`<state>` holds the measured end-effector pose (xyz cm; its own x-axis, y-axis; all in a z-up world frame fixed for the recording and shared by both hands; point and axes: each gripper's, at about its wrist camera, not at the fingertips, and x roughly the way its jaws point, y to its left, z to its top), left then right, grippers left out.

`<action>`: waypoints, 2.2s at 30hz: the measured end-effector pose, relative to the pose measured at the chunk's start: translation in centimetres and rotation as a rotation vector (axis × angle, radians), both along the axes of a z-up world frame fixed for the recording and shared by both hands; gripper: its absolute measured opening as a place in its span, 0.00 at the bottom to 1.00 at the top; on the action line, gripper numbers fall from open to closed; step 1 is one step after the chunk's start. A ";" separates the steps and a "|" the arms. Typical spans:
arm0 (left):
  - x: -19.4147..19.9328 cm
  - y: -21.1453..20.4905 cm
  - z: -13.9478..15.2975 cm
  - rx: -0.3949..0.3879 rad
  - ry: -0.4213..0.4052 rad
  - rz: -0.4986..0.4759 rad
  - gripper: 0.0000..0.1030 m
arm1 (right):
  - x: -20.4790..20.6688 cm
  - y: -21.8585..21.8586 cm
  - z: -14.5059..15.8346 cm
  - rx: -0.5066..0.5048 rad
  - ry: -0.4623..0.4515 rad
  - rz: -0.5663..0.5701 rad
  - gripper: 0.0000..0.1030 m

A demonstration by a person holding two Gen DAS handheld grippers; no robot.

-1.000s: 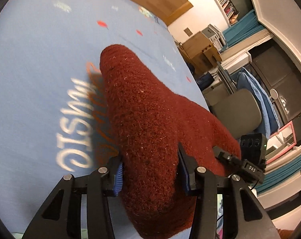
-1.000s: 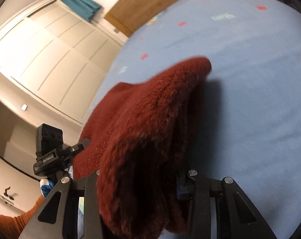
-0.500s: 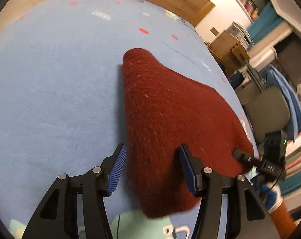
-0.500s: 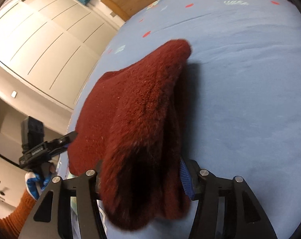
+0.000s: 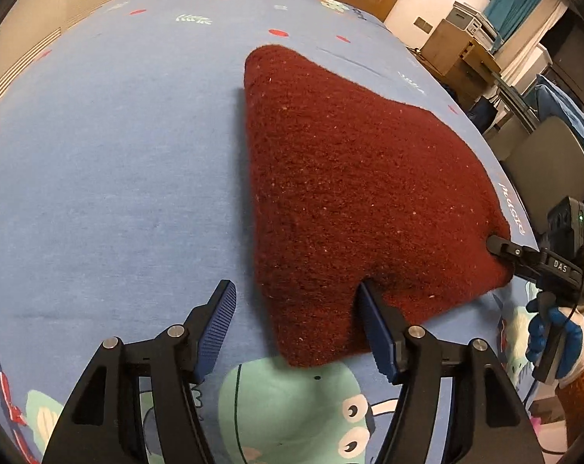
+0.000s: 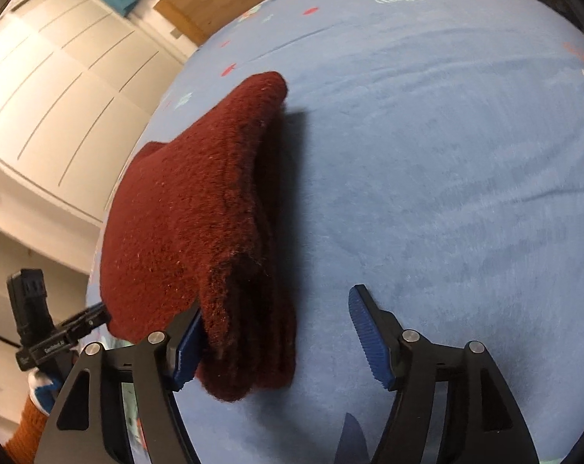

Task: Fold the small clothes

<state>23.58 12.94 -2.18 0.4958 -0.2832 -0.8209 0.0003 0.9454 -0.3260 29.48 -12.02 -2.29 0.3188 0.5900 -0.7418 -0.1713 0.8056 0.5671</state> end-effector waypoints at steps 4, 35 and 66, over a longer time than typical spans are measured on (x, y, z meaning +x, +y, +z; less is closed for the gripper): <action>-0.6 0.4 0.5 0.019 -0.012 -0.001 0.58 | -0.6 -0.8 1.0 0.054 -0.023 -0.022 0.68; -7.3 -2.9 6.3 0.186 -0.184 0.100 0.58 | -5.6 -3.0 3.0 -0.049 0.042 -0.164 0.70; -23.4 -5.7 9.7 0.309 -0.356 0.231 0.92 | -25.7 -0.1 13.6 -0.302 -0.366 -0.223 0.82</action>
